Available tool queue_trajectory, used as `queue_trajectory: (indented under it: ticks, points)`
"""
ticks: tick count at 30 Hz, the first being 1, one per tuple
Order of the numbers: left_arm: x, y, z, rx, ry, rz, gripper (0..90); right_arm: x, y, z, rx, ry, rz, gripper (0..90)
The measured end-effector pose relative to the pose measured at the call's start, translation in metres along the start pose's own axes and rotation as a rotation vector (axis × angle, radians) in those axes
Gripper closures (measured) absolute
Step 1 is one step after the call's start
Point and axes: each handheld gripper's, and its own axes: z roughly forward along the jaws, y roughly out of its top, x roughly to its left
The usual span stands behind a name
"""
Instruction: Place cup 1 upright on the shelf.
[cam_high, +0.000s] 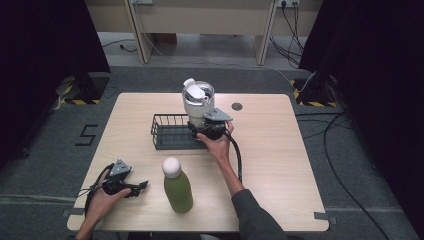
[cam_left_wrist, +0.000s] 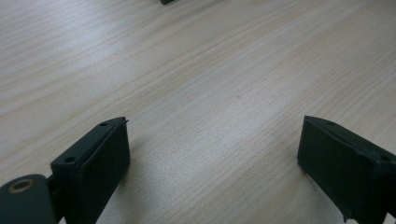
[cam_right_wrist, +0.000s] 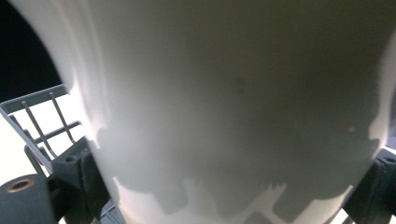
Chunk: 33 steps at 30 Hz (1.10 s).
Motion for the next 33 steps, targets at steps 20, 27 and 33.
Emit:
queue_trajectory:
  ticks: [20, 27, 33]
  points:
    - [0.0, 0.0, 0.0, 0.001, -0.001, 0.001, 8.6, 0.006, 0.0, -0.012, 0.024, -0.042, 0.011, 10.0]
    - [0.0, 0.0, 0.0, 0.001, -0.001, 0.0, 8.6, 0.007, -0.001, -0.015, 0.021, -0.051, 0.004, 10.0]
    - [0.0, 0.0, 0.0, 0.001, -0.001, 0.001, 8.6, 0.009, -0.001, -0.019, 0.023, -0.066, 0.004, 9.8]
